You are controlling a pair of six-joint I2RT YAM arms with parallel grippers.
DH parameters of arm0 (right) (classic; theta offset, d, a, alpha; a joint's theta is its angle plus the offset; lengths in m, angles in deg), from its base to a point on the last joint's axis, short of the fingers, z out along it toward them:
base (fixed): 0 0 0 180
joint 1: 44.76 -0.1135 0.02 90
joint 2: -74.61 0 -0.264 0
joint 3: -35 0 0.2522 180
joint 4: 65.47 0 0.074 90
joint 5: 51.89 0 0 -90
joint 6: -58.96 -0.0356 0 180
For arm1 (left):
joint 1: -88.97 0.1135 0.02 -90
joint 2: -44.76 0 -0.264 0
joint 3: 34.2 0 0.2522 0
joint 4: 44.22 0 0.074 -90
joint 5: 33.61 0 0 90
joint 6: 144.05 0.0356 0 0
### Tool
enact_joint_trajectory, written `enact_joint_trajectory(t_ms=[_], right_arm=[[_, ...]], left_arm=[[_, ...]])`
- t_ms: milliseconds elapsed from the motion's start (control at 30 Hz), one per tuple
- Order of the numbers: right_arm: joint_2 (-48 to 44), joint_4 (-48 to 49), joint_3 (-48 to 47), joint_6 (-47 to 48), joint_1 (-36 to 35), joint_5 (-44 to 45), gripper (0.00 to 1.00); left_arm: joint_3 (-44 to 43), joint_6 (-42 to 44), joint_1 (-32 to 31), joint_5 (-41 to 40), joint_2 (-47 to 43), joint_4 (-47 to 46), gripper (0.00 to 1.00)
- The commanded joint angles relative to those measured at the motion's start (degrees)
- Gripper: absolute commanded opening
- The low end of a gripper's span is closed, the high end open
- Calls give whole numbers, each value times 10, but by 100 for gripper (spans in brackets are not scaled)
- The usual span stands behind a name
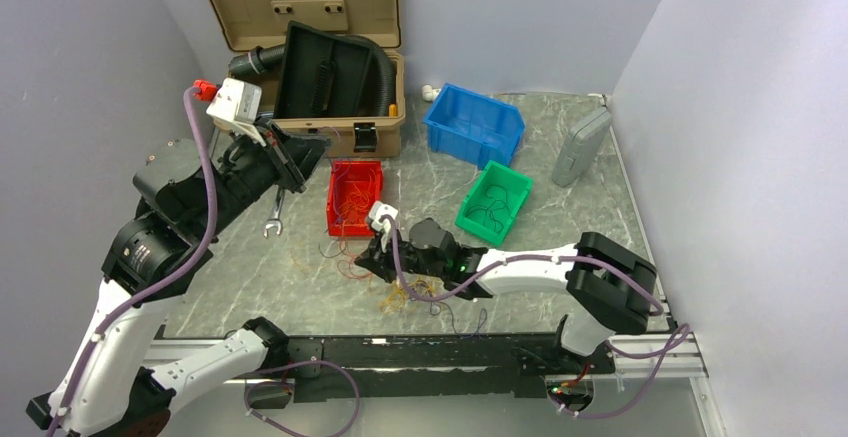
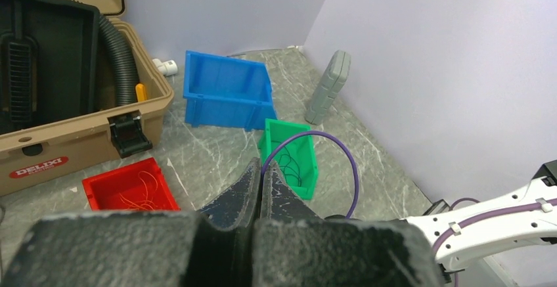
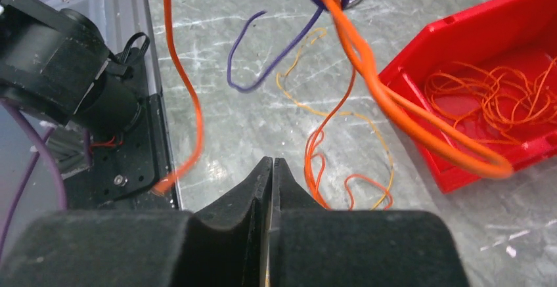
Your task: Untangle the cables
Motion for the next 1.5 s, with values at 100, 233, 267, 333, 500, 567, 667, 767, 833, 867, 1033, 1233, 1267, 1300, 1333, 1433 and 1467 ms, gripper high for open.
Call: enact_joint_trajectory(t_ms=[100, 233, 267, 333, 500, 567, 667, 767, 833, 867, 1033, 1233, 1267, 1300, 1333, 1433, 1467], right_arm=[[-77, 40, 74, -25, -1, 37, 0], [-127, 50, 124, -42, -1, 64, 0], [-139, 53, 134, -44, -1, 65, 0], [-160, 57, 149, -47, 0, 64, 10], [-180, 48, 136, -45, -1, 55, 58], [-175, 42, 118, -43, -2, 52, 66], [-161, 39, 84, -39, -1, 63, 89], [-149, 31, 53, -20, -1, 89, 100], [-139, 16, 30, 0, -1, 111, 100], [-136, 11, 21, 11, -1, 120, 100], [-131, -12, -21, 69, 4, 120, 94], [-112, -90, -77, 145, 15, 77, 83], [-106, -114, -93, 159, 16, 75, 82], [-97, -128, -104, 168, 16, 76, 82], [-93, -136, -111, 177, 16, 78, 82], [-85, -147, -123, 194, 16, 84, 82], [-82, -152, -127, 199, 16, 83, 79]], left_arm=[[-29, 26, 1, -38, -9, 10, 0], [-25, 29, 1, -47, -12, 12, 0], [-23, 28, 1, -48, -14, 11, 0], [-20, 26, 1, -42, -14, 6, 0], [-20, 22, 1, -30, -11, 4, 0], [-21, 21, 1, -30, -11, 4, 0], [-19, 19, 1, -30, -14, 4, 0], [-22, 18, 1, -25, -14, 5, 0], [-23, 18, 1, -22, -14, 7, 0], [-23, 17, 1, -19, -13, 7, 0], [-25, 15, 1, -8, -9, 3, 0], [-35, 18, 1, 12, 3, 9, 0], [-37, 18, 1, 16, 4, 10, 0], [-38, 18, 1, 19, 5, 10, 0], [-39, 18, 1, 21, 6, 10, 0], [-41, 17, 1, 22, 8, 10, 0], [-42, 17, 1, 23, 8, 10, 0]])
